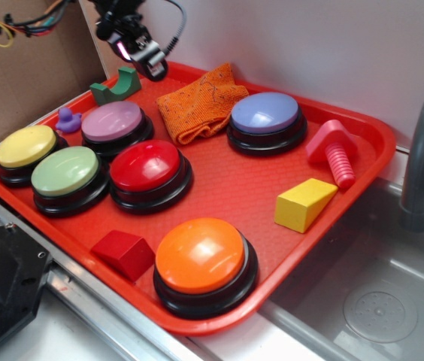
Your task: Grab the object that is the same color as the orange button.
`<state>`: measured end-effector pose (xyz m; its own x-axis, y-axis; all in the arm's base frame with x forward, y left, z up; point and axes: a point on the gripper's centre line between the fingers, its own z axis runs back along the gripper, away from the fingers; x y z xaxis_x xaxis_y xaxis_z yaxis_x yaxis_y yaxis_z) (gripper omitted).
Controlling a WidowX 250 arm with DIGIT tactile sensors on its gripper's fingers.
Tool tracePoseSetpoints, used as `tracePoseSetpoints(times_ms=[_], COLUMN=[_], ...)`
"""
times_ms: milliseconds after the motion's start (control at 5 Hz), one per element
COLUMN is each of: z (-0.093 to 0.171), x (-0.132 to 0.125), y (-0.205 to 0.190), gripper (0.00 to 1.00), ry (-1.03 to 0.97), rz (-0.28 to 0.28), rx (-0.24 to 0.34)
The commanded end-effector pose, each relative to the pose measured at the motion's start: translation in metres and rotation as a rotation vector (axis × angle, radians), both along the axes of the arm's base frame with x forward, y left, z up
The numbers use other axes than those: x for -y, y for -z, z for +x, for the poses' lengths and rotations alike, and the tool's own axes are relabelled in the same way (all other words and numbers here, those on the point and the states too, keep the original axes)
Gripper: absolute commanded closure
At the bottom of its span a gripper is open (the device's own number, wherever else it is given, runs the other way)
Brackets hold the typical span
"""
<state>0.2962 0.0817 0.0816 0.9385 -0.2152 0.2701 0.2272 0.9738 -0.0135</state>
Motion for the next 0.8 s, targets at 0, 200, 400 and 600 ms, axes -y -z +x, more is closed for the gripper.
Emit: tracePoseSetpoints(times_ms=[0,200,400,600], z=[0.031,0.036,0.038,0.041], x=[-0.003,-0.001,0.001,0.002], y=[0.014,0.029,0.038,0.048], gripper=[0.00,0.00,0.00,0.00], ry=[0.093,0.115,0.127,0.127], rz=[0.061,0.039,0.057,0.033], rx=[0.029,0.006,-0.028,-0.032])
